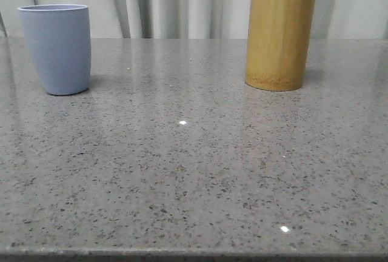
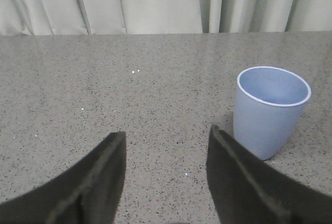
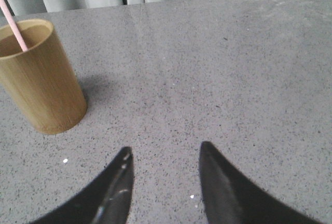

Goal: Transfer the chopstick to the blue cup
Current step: 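Lower the left gripper around the rim of the light blue cup, then grip the cup rim and slide the cup toward the bamboo holder, then release the cup and raise the left gripper away, then lower the right gripper over the bamboo holder around the pink stick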

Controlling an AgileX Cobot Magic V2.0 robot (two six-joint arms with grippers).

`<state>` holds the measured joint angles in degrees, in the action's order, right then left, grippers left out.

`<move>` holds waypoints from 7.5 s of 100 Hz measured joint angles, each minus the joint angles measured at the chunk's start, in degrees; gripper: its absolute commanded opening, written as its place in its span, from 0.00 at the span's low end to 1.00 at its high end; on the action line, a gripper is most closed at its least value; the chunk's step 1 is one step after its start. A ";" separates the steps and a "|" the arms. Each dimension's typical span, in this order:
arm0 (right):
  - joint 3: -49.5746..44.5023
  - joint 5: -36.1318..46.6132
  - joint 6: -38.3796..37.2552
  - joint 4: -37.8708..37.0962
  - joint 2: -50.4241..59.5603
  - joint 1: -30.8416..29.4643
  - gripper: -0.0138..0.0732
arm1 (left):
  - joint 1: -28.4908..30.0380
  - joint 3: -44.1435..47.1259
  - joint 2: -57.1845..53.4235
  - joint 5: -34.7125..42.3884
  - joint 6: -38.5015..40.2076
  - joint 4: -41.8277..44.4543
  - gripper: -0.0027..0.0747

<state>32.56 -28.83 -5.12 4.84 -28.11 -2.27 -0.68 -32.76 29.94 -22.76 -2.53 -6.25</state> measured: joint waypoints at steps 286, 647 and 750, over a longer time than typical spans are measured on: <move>0.09 1.97 0.23 0.48 -3.07 0.00 0.60 | -15.81 -63.45 72.98 -35.87 -1.47 -7.60 0.01; 55.01 -5.39 2.30 0.48 -59.93 22.37 0.60 | -14.36 -34.71 29.47 -27.36 0.52 -5.22 0.45; 57.43 -0.28 2.40 0.48 -68.17 22.37 0.08 | -14.36 -34.71 29.47 -27.75 0.52 -4.97 0.45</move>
<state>89.99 -29.11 -2.71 5.32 -96.28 20.09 -15.03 -67.48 59.41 -50.51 -2.01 -11.22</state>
